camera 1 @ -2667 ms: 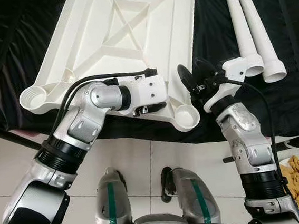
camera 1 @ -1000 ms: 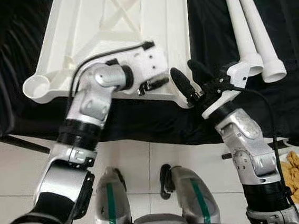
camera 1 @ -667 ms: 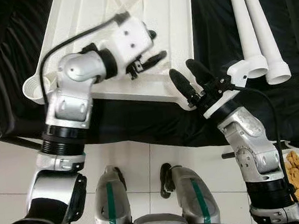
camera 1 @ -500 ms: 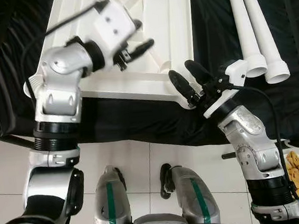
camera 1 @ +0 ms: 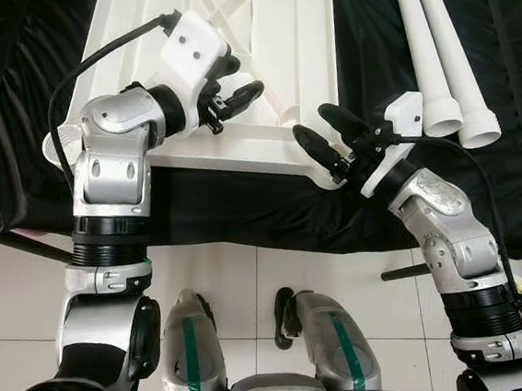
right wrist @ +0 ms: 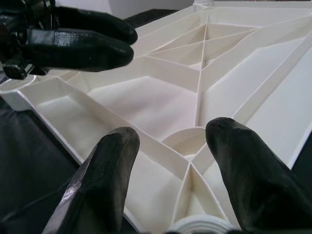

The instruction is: Building children table

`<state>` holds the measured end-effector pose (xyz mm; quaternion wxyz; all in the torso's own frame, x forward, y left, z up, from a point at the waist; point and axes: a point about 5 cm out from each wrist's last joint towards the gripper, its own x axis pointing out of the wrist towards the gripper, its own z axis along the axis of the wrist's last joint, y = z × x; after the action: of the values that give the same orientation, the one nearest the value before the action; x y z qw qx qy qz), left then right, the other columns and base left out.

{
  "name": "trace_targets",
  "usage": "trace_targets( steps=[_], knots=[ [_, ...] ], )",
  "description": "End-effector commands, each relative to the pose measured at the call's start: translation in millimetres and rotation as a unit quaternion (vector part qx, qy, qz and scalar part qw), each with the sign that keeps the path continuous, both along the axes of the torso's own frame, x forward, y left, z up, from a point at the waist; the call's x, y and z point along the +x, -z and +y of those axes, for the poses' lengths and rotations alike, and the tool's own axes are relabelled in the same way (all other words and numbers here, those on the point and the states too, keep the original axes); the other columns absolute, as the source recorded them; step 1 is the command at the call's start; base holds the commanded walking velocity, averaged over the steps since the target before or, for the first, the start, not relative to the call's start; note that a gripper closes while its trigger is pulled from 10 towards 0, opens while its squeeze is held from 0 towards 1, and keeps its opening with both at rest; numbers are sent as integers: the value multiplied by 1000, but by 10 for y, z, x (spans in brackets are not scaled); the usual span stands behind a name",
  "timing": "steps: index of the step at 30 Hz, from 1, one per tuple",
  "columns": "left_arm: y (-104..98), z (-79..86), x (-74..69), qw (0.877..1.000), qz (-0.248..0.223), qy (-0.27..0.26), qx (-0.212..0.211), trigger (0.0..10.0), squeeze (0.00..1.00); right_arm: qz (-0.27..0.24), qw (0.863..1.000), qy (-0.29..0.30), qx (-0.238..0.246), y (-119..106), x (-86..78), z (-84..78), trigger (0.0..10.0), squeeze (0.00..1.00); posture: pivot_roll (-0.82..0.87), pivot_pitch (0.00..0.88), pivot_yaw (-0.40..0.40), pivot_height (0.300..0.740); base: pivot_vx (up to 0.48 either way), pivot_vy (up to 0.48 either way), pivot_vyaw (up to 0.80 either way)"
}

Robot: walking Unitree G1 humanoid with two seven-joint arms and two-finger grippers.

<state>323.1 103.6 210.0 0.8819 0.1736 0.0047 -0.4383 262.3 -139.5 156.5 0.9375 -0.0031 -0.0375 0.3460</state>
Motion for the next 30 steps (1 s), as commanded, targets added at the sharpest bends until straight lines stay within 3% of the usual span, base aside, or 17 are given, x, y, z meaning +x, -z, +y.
trace_targets(
  steps=[1,5,9,13,15,20,21,23,25,26,28,29,30],
  knots=[
    [20,90,79,990,-30,-139,-23,10000,0,9,1000,-3,-5,17,16,-35,10000,0,54,89,-103,740,0,0,0],
    [-29,104,77,984,-40,-170,-48,10000,0,-15,999,-6,-47,-63,137,-114,10000,0,36,107,-132,740,0,0,0],
    [-66,107,85,976,-39,-202,-75,10000,0,-26,998,47,-19,-124,275,-198,10000,0,34,109,-136,740,0,0,0],
    [-66,106,83,975,-38,-203,-76,10000,0,-25,998,50,-17,-126,281,-203,10000,0,34,109,-136,740,0,0,0],
    [-83,101,67,968,-46,-221,-108,10000,0,-44,992,121,-4,-188,411,-320,10000,0,50,107,-129,740,0,0,0],
    [-72,90,52,964,-44,-230,-124,10000,0,-53,985,165,5,-222,483,-396,10000,0,55,104,-119,740,0,0,0],
    [-54,56,35,962,-44,-236,-131,10000,0,-62,976,209,15,-249,542,-474,10000,0,57,102,-106,740,0,0,0],
    [-54,56,35,962,-44,-236,-131,10000,0,-62,976,209,15,-249,542,-474,10000,0,57,102,-106,740,0,0,0],
    [-10,-31,24,963,-34,-234,-131,10000,0,-73,954,289,37,-251,576,-598,10000,0,55,92,-80,740,0,0,0],
    [-10,-31,24,963,-34,-234,-131,10000,0,-73,954,289,37,-251,576,-598,10000,0,55,92,-80,740,0,0,0],
    [8,-68,39,965,-37,-232,-119,10000,0,-69,932,351,58,-184,563,-678,10000,0,59,83,-67,740,0,0,0],
    [8,-68,39,965,-37,-232,-119,10000,0,-69,932,351,58,-184,563,-678,10000,0,59,83,-67,740,0,0,0],
    [-1,-69,50,964,-36,-233,-121,10000,0,-64,922,375,67,-137,546,-698,10000,0,64,76,-62,740,0,0,0]
  ],
)
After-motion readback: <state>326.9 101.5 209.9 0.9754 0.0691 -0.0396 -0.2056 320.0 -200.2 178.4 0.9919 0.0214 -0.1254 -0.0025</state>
